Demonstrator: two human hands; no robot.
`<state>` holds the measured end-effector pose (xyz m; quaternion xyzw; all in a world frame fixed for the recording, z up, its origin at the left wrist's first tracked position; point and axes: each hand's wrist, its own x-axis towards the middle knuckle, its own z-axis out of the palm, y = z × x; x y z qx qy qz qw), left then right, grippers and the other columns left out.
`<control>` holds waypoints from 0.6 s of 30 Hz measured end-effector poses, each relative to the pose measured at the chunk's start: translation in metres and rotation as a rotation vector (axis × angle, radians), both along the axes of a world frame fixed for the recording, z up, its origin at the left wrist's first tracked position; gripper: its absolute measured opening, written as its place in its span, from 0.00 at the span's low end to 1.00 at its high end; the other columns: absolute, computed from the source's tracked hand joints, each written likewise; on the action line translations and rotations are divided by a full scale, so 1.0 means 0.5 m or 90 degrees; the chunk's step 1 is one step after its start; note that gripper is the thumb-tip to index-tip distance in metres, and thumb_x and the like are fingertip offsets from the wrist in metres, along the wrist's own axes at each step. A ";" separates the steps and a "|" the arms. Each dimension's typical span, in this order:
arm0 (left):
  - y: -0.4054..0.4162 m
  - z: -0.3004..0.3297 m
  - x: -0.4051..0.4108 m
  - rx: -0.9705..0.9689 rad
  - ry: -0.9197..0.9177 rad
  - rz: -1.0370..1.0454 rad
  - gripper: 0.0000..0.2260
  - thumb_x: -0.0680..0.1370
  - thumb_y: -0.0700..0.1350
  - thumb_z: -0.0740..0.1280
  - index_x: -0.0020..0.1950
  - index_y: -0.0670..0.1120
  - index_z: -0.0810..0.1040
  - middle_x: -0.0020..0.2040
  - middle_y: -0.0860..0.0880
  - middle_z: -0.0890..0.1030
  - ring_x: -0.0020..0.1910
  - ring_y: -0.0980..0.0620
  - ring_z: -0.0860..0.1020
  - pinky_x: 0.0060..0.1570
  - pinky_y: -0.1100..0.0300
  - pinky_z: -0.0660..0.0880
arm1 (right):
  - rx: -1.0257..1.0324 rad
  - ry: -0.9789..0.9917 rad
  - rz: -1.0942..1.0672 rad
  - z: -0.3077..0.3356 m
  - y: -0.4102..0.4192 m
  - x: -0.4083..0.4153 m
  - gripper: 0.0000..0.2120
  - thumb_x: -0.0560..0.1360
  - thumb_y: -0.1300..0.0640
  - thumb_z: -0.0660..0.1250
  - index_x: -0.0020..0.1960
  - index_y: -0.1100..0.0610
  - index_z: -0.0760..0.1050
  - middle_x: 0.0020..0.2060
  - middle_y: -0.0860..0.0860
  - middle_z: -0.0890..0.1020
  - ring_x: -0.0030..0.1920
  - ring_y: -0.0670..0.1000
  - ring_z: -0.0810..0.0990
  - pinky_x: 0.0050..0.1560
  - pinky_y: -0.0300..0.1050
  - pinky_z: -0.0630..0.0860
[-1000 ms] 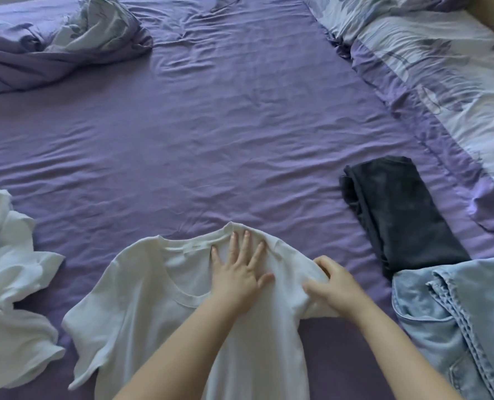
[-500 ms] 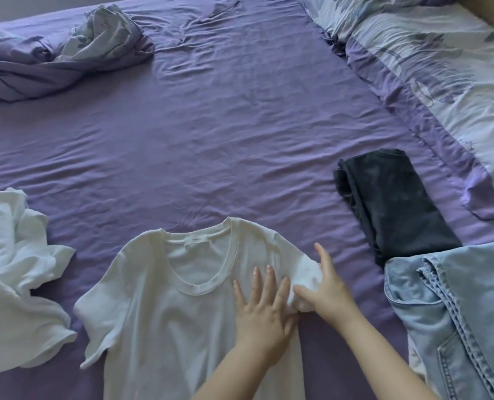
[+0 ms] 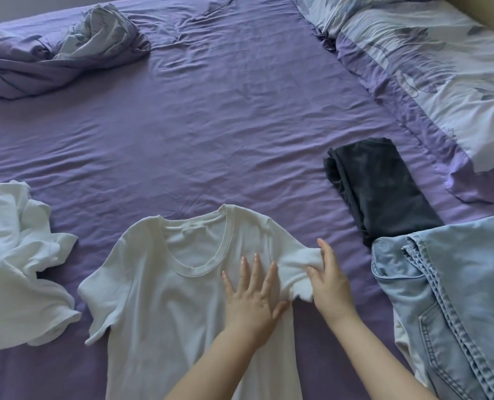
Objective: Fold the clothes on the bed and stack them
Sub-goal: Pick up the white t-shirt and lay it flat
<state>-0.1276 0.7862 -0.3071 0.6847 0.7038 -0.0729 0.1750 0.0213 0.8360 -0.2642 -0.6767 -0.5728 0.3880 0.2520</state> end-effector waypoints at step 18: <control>-0.179 0.020 -0.219 -0.033 0.033 0.111 0.29 0.69 0.63 0.55 0.68 0.54 0.67 0.66 0.44 0.76 0.64 0.40 0.74 0.58 0.37 0.60 | 0.036 -0.538 0.484 -0.043 -0.082 -0.176 0.33 0.53 0.62 0.80 0.58 0.54 0.79 0.60 0.62 0.77 0.59 0.62 0.78 0.51 0.60 0.77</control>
